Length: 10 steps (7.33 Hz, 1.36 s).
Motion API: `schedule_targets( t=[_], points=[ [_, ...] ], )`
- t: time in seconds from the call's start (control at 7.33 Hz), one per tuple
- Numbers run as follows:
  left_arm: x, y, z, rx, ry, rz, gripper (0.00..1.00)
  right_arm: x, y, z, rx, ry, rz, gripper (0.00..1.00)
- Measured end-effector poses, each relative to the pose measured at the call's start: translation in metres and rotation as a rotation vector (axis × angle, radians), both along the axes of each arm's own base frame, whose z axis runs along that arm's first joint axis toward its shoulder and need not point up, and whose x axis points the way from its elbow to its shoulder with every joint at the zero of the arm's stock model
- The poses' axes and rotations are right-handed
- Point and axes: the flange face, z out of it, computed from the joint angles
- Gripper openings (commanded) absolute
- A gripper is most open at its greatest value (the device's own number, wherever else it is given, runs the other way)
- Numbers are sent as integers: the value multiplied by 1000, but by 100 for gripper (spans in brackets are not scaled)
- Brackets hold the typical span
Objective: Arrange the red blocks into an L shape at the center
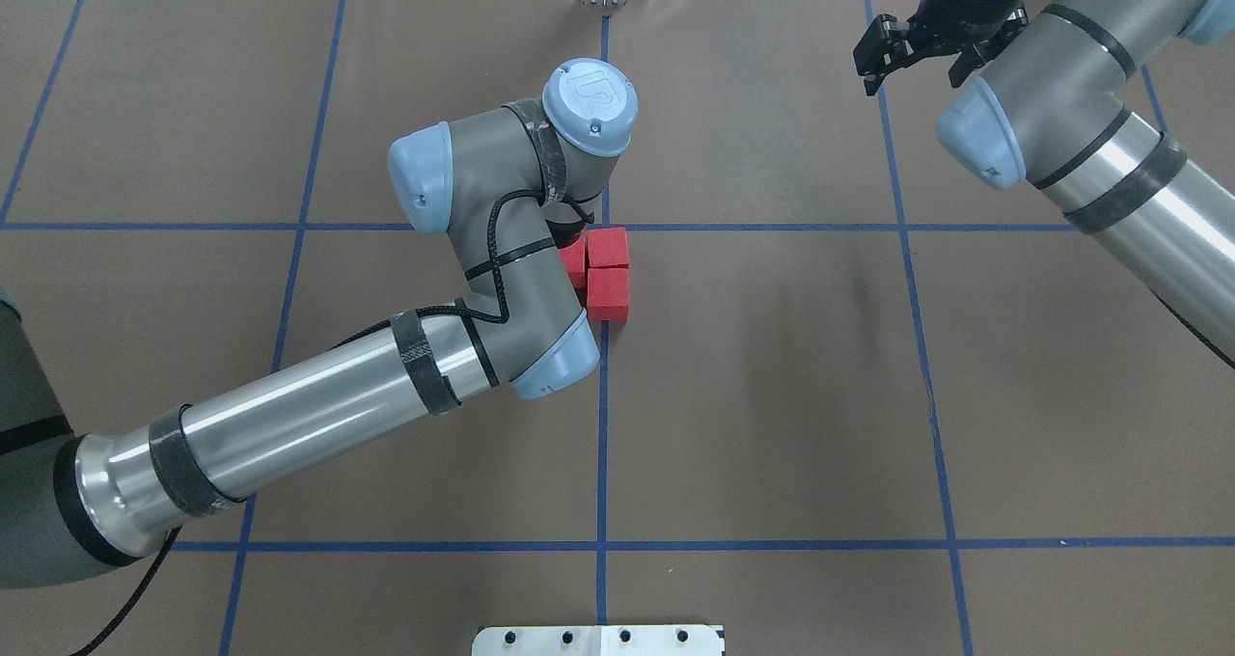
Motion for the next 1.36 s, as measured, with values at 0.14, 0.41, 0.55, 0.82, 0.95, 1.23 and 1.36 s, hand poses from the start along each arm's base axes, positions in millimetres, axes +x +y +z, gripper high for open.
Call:
schedule_targets(
  t=[0.14, 0.41, 0.55, 0.82, 0.95, 1.23, 1.36],
  points=[
    [-1, 4, 6, 0, 0, 4, 0, 0, 0, 0, 0, 0, 0, 99],
    [-10, 13, 14, 8, 12, 9, 0, 0, 0, -1, 1, -1, 0, 99],
    [-16, 16, 10, 16, 24, 10, 0, 0, 0, -1, 1, -1, 1, 99],
    [-46, 33, 11, 66, 46, 72, 86, 5, -2, -1, 1, -2, 7, 99],
    [-75, 43, 25, 120, 50, 153, 100, 12, -5, -2, 0, -5, 15, 99],
    [-131, 39, 59, 250, 30, 323, 100, 34, -12, 1, -3, -18, 21, 99],
    [-160, 25, 65, 334, 20, 415, 100, 55, -16, 13, -10, -26, 20, 99]
  ],
)
